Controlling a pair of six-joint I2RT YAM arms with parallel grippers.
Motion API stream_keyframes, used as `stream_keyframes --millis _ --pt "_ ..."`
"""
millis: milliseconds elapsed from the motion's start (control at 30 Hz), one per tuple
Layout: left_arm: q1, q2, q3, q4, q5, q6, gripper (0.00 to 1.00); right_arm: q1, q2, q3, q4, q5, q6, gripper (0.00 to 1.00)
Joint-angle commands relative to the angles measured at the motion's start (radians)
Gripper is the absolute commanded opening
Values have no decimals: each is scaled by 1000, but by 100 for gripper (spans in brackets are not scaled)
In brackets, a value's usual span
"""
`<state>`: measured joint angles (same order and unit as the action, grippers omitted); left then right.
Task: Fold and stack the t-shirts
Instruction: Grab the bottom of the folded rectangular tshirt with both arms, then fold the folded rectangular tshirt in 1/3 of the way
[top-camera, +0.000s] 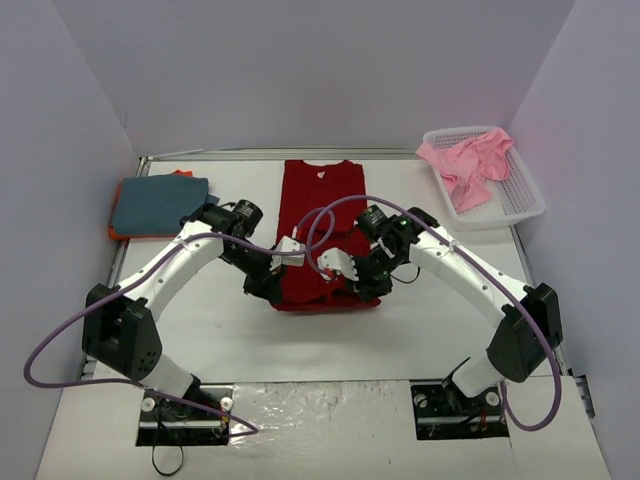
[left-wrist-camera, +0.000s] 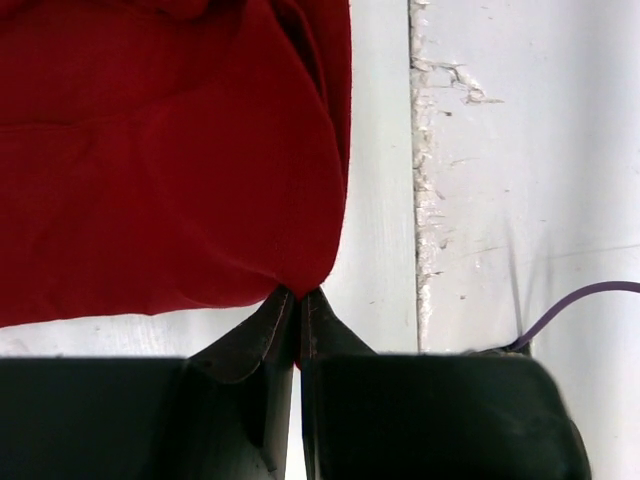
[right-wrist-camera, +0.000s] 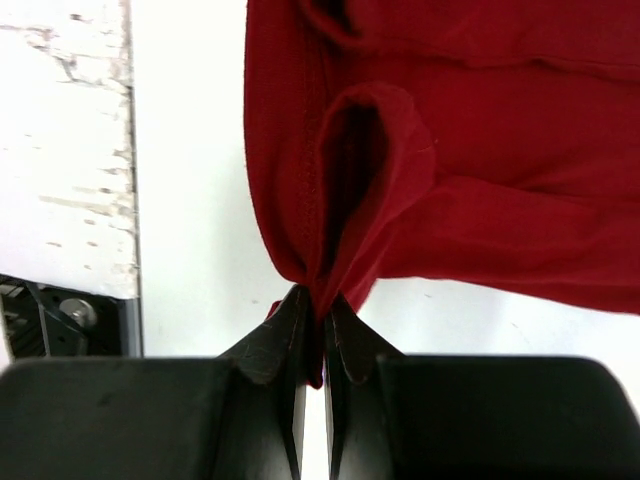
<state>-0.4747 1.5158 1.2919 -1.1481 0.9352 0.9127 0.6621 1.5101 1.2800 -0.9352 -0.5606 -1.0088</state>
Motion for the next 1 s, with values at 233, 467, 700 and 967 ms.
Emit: stream_keyframes --millis 233,467,700,967 --pt "37 64 171 -4 -27 66 2 -113 136 168 -36 42 -45 0" --pt "68 165 286 -36 -45 92 2 -160 225 280 -39 54 -79 0" --pt "117 323 455 -111 -47 146 2 -213 360 416 -45 68 -122 0" --pt "146 494 680 -173 -53 193 2 -275 556 593 -66 58 -172 0"
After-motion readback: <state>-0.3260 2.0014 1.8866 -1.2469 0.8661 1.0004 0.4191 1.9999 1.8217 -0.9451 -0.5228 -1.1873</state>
